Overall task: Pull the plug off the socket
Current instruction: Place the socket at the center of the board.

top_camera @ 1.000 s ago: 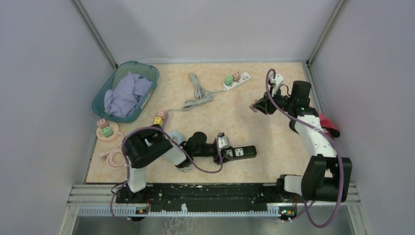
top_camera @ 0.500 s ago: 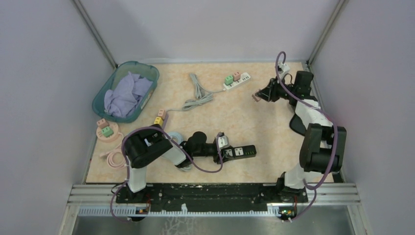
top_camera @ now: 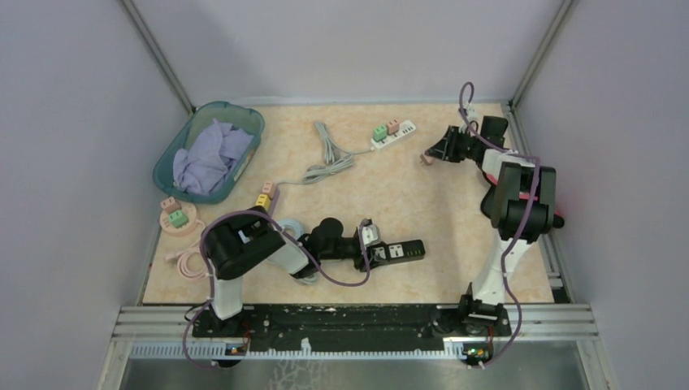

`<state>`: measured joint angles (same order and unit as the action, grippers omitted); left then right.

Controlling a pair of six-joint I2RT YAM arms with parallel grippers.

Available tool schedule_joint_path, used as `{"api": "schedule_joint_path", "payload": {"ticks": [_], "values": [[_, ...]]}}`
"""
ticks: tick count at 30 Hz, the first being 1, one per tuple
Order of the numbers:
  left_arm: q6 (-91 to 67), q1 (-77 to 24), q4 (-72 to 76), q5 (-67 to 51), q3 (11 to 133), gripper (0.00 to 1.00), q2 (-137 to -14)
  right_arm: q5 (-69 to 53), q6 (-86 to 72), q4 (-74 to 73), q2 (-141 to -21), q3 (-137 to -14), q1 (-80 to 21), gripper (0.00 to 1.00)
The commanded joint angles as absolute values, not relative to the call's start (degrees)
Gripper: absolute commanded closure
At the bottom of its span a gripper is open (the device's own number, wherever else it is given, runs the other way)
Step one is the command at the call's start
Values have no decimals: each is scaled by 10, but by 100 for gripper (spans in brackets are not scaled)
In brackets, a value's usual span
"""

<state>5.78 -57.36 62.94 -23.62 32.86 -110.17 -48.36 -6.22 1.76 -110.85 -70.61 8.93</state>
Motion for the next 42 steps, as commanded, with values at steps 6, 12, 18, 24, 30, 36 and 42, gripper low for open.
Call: {"api": "schedule_joint_path", "payload": {"ticks": [6,12,18,24,30,36,42], "values": [[52,-566,589,-231,324,97,-1088,-392,-97,-13,-1179,-806,101,89],[46,-566,582,-240,331,97,-1085,-355,-81,-44,-1203,-833,104,61],[43,-566,578,-244,334,97,-1085,-360,-75,-33,-1162,-811,112,29],[40,-566,570,-248,338,97,-1081,-377,-24,-30,-1055,-768,114,28],[26,-566,532,-261,357,73,-1071,-515,84,-46,-910,-706,113,28],[8,-566,511,-251,361,44,-1044,-706,271,-88,-755,-598,81,28],[21,-566,494,-249,352,33,-995,-756,489,-205,-643,-526,18,10]]}}
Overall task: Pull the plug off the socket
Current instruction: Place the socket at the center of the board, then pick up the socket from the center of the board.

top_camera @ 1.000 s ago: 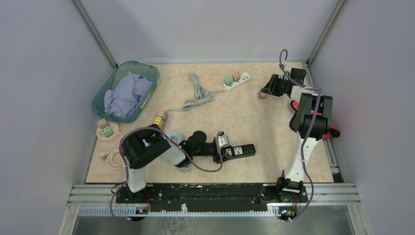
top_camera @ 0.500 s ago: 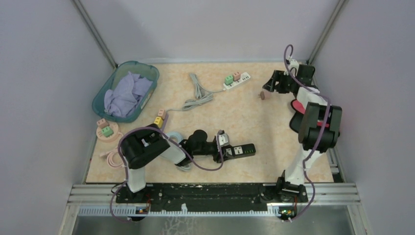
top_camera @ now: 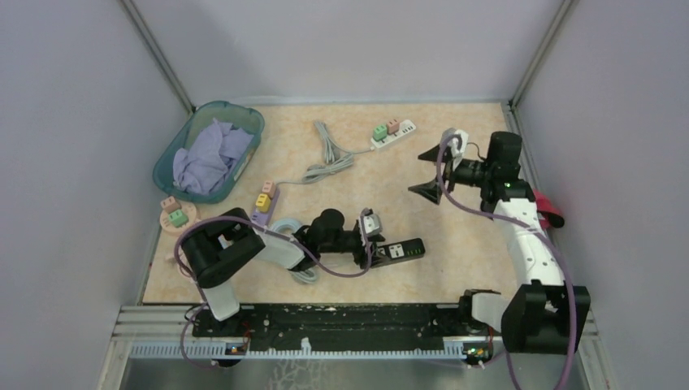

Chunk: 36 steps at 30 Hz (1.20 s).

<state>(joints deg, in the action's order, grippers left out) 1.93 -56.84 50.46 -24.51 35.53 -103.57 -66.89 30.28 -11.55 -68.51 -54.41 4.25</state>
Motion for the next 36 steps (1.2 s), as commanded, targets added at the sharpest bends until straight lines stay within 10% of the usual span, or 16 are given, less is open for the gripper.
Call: {"api": "schedule_joint_path", "payload": {"ticks": [1,36], "values": [[23,-566,492,-249,350,32,-986,-765,523,-246,-645,-531,15,10],[-25,-521,336,102,258,12,-704,-544,744,-333,-739,-438,-237,1]]}}
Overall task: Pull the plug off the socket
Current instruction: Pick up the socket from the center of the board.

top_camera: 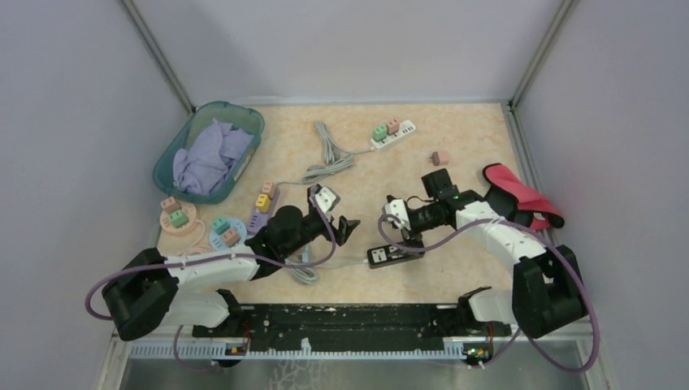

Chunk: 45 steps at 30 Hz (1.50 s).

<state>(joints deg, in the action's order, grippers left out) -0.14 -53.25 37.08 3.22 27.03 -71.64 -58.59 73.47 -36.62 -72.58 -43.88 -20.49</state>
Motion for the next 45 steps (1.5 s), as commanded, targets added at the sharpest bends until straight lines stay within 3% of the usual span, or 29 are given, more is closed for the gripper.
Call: {"api": "schedule_joint_path", "payload": {"ticks": [1,17,25,37,45], "values": [[-29,-519,328,112,257,12,-703,-531,743,-329,-743,-436,-245,1],[-60,-495,285,216,216,12,-634,-403,729,-289,-820,-423,-376,5],[-60,-494,288,232,196,13,-603,-366,726,-286,-841,-428,-387,19],[-60,-494,290,238,187,13,-590,-344,721,-295,-855,-443,-394,44],[-58,-494,283,240,185,13,-571,-363,671,-326,-829,-502,-376,85]]}}
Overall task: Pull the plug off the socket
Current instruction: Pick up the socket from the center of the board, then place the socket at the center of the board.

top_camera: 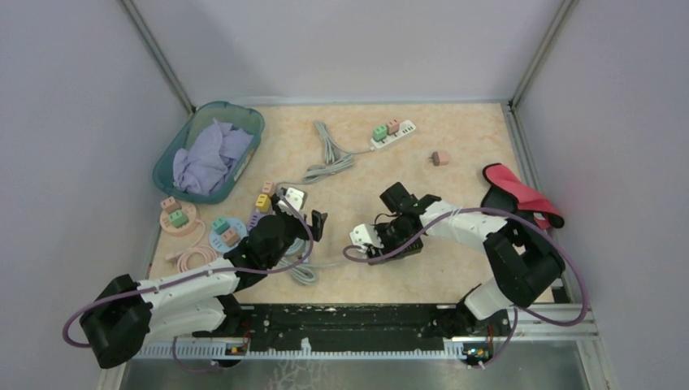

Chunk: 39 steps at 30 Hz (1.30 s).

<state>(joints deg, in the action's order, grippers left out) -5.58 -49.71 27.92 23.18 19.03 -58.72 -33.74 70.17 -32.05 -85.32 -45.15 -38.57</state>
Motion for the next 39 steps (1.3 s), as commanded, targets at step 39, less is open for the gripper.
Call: {"api": "schedule_joint_path", "payload": {"ticks": [39], "values": [[-54,-493,306,224,168,12,-548,-101,80,127,-813,-575,86,100]]}}
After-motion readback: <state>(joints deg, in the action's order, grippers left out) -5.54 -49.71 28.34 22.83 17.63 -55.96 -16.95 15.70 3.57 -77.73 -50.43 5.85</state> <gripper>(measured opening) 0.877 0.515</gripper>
